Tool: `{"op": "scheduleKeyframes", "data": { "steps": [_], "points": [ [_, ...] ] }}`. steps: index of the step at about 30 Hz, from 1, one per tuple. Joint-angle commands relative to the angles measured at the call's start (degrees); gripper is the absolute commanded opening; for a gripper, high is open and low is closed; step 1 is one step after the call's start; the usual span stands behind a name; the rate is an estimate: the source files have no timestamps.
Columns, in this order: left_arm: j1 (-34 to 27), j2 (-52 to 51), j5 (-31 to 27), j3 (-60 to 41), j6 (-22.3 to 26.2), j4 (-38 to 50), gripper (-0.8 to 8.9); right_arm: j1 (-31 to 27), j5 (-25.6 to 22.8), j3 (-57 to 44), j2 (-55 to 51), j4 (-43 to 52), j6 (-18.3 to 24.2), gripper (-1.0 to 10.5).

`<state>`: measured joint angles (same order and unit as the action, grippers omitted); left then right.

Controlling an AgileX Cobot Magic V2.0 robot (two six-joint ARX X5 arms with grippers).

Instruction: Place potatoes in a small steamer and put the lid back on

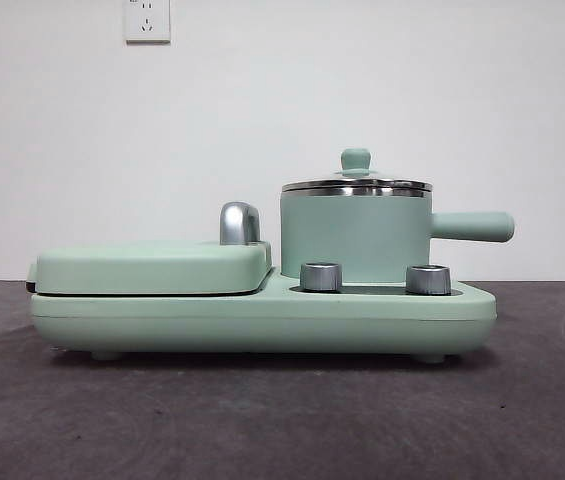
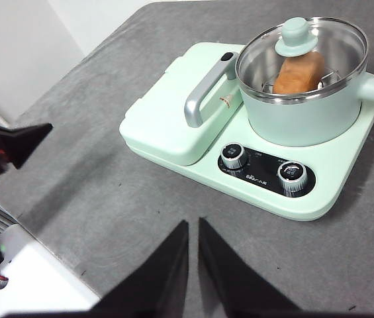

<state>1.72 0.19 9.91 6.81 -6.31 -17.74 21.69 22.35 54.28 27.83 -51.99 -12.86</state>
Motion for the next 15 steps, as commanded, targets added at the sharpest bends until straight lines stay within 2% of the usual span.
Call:
{"op": "scheduleKeyframes", "data": {
  "steps": [1, 11, 15],
  "points": [
    [0.3, 0.0, -4.7, -1.4, 1.1, 1.1, 0.19, 0.3, 0.1, 0.7, 0.1, 0.6, 0.5, 0.2],
    [0.2, 0.0, -6.1, -6.1, 1.4, 8.0, 0.19, 0.3, 0.1, 0.7, 0.1, 0.6, 0.5, 0.2],
    [0.2, 0.0, -6.1, -6.1, 1.1, 8.0, 0.19, 0.3, 0.1, 0.7, 0.1, 0.6, 0.5, 0.2]
  ]
}}
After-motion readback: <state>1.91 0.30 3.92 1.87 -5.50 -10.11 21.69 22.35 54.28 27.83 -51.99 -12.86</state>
